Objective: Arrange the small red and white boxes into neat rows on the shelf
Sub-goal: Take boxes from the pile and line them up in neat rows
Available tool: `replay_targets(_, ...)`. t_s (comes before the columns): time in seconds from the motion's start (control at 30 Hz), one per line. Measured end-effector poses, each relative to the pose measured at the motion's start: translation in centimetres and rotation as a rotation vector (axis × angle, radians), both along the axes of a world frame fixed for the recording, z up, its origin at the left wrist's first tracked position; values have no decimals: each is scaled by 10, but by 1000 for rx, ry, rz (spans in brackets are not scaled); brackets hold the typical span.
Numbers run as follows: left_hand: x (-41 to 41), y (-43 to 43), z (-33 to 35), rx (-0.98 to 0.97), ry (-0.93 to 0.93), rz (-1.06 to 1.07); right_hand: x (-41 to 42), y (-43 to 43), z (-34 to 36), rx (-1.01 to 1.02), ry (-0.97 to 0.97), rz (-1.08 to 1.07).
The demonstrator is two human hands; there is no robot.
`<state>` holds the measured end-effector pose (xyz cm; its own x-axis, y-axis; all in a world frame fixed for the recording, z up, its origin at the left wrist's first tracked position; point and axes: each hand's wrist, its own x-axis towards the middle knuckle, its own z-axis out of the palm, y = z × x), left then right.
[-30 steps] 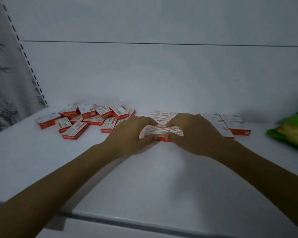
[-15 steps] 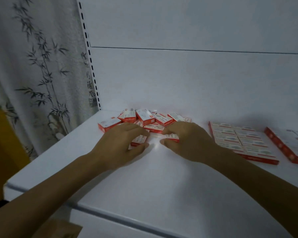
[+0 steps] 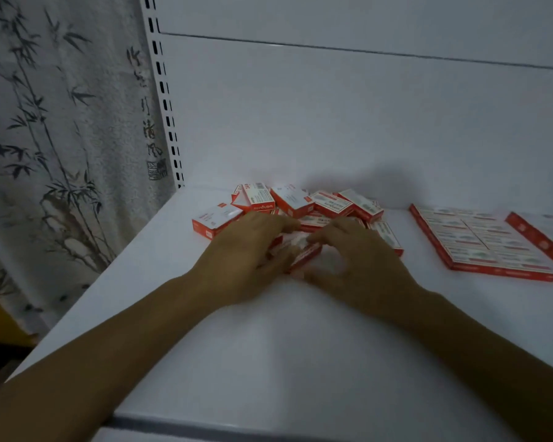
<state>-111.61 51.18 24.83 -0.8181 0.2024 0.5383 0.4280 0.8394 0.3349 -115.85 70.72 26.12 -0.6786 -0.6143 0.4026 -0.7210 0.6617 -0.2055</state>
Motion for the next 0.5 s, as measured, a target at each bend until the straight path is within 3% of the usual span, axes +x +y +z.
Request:
replay_targets(0.1,4,5,3,-6,-4,-26,1,5,-1,-59,54,-19)
replay_targets(0.2,5,7,5,4,-16,-34,3,5,-4,-51,-29,-2)
replay_targets(0.37,7,9,6,3,-43,-48,-13,-2,-17,115,-70,-29)
replay_targets(0.5,6,12,6,-20,-54,-29,-2,0,-11,-28,-17,15)
